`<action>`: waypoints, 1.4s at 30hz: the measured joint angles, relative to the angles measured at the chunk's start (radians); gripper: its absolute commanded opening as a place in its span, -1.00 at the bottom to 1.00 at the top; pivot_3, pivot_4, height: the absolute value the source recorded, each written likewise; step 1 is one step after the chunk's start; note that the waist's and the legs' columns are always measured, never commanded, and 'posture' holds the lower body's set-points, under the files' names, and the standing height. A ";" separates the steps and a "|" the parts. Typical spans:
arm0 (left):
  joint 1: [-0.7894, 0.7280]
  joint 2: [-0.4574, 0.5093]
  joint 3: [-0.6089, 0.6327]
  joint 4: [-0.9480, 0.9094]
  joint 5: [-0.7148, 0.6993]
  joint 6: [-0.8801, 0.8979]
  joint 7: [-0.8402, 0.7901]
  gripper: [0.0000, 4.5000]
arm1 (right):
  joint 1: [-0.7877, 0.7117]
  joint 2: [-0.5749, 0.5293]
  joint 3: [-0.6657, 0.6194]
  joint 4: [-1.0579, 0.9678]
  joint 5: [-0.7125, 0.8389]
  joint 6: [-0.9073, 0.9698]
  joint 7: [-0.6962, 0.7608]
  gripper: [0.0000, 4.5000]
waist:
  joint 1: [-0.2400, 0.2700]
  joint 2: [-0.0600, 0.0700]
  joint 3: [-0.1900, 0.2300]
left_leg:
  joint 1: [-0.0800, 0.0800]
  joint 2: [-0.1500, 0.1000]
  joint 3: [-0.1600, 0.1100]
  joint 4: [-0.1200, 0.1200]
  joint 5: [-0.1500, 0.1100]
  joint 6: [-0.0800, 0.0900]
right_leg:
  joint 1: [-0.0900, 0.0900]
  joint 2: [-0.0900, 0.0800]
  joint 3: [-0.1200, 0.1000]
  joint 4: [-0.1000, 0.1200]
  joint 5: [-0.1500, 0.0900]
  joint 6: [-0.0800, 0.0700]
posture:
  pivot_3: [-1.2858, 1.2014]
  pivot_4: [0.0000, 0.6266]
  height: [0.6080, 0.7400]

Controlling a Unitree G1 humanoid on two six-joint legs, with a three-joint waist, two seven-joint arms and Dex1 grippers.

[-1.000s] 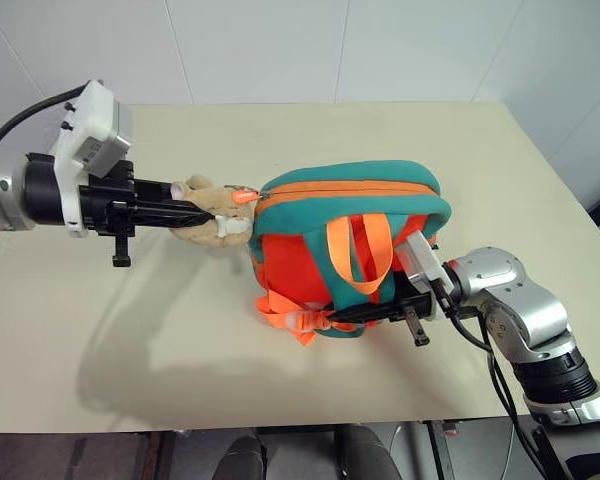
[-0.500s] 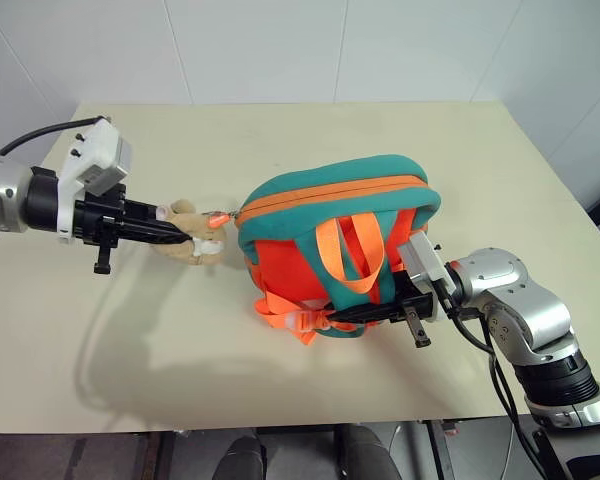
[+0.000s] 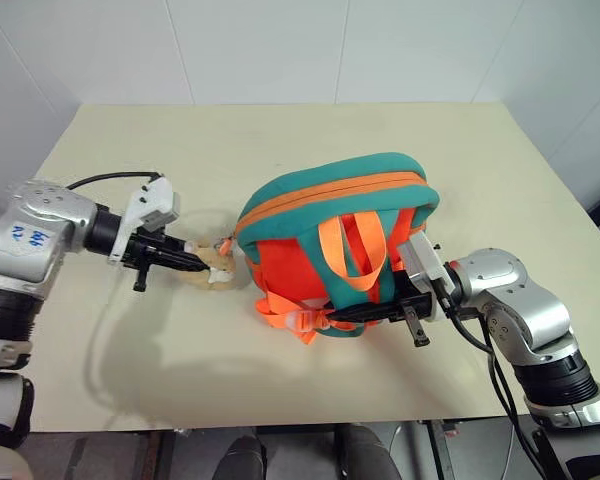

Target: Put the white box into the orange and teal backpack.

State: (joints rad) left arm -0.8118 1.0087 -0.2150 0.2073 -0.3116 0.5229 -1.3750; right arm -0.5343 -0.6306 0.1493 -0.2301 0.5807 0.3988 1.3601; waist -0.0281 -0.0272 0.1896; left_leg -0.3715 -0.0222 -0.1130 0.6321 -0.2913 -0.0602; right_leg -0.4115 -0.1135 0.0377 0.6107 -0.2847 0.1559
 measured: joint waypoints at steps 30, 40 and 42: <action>0.060 -0.211 0.137 -0.053 0.052 0.049 0.131 0.15 | -0.031 -0.044 -0.003 -0.017 -0.017 0.109 -0.085 0.29 | 0.001 0.000 0.000 | -0.001 0.000 -0.001 0.005 -0.003 0.005 | 0.000 0.000 0.000 0.002 0.000 0.000 | 0.03 -0.52 1.00; 0.192 -0.115 0.348 -0.198 -0.084 0.135 0.161 0.99 | 0.002 -0.121 -0.105 -0.114 0.046 0.197 -0.138 1.00 | 0.003 0.000 0.000 | -0.002 0.000 -0.001 0.004 -0.004 0.006 | 0.000 -0.001 -0.001 0.000 0.000 0.000 | 0.03 -0.52 1.00; 0.215 -0.101 0.371 -0.191 -0.085 0.117 0.167 0.99 | 0.025 -0.151 -0.126 -0.130 0.053 0.210 -0.140 1.00 | 0.003 0.000 0.000 | -0.002 0.000 0.000 0.004 -0.004 0.006 | 0.000 -0.001 -0.001 0.000 0.000 0.000 | 0.03 -0.52 1.00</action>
State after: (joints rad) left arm -0.5972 0.9078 0.1561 0.0161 -0.3968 0.6401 -1.2079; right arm -0.5097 -0.7812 0.0233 -0.3598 0.6337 0.6092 1.2199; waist -0.0253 -0.0274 0.1895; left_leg -0.3732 -0.0223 -0.1134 0.6360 -0.2953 -0.0543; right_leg -0.4116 -0.1144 0.0371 0.6107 -0.2843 0.1557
